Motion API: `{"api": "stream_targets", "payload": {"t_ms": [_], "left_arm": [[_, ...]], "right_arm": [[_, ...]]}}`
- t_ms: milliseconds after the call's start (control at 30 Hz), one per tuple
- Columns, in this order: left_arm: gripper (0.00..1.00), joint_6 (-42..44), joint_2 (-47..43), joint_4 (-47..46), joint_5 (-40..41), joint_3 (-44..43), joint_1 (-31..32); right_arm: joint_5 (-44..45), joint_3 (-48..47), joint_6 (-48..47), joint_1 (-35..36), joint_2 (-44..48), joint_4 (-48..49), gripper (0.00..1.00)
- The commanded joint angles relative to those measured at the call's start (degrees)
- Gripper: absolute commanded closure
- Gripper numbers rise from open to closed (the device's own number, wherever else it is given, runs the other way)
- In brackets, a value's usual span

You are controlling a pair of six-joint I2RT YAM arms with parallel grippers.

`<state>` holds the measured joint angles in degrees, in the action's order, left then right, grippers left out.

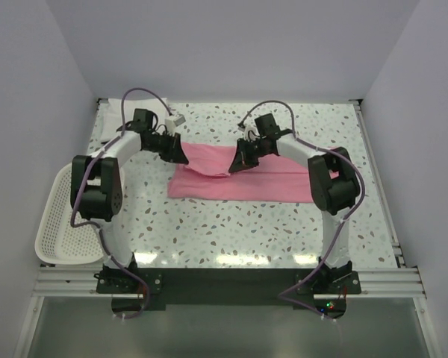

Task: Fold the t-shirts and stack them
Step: Fold the tshirt

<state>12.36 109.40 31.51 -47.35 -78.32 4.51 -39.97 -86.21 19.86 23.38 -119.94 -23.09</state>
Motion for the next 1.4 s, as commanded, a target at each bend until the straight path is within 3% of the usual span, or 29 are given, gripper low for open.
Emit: {"api": "stream_targets", "payload": {"t_ms": [0, 300, 633, 800, 867, 900, 967, 1067, 1233, 1300, 1367], "left_arm": [[0.9, -1.9, 1.9, -2.3, -1.5, -4.1, -0.3], [0.93, -5.7, 4.7, -7.9, -1.5, -5.4, -0.3], [0.94, -2.8, 4.8, -5.1, 3.2, -3.2, -0.4], [0.68, -4.2, 5.7, -7.4, 8.8, -3.1, -0.4], [0.64, -3.3, 5.6, -7.1, 10.6, -4.6, -0.5], [0.63, -3.0, 4.9, -6.6, 10.6, -5.0, -0.4], [0.61, -0.7, 3.5, -5.0, 10.4, -4.7, -0.4], [0.61, 1.3, -1.9, -3.7, 11.6, -2.4, -0.4], [0.59, 3.5, -9.1, -0.4, 13.5, 3.1, 1.2], [0.58, 5.7, -11.4, 2.7, 15.2, 4.8, 4.6], [0.59, 6.8, -12.4, 4.2, 21.8, 7.1, 9.6]], "right_arm": [[0.5, -3.3, -0.1, -1.8, -0.7, 1.6, 1.0], [0.7, -7.9, -0.1, -2.7, -4.4, 1.3, 1.0], [2.1, -6.6, -1.5, -2.7, -4.0, -1.1, 1.0], [3.7, -8.2, -5.3, -2.7, -5.9, -5.8, 1.0], [3.7, -12.8, -8.8, -2.9, -6.9, -10.1, 0.9], [3.5, -14.1, -10.2, -3.2, -6.6, -13.7, 0.76], [3.8, -15.8, -13.8, -4.3, -4.0, -17.4, 0.69], [3.9, -16.5, -18.9, -6.1, 0.0, -22.8, 0.5], [9.9, -17.0, -31.4, -8.5, 3.7, -33.2, 0.51], [13.8, -15.6, -34.6, -9.7, 4.8, -36.2, 0.52], [16.7, -15.4, -38.0, -12.6, 4.6, -40.1, 0.53]]}}
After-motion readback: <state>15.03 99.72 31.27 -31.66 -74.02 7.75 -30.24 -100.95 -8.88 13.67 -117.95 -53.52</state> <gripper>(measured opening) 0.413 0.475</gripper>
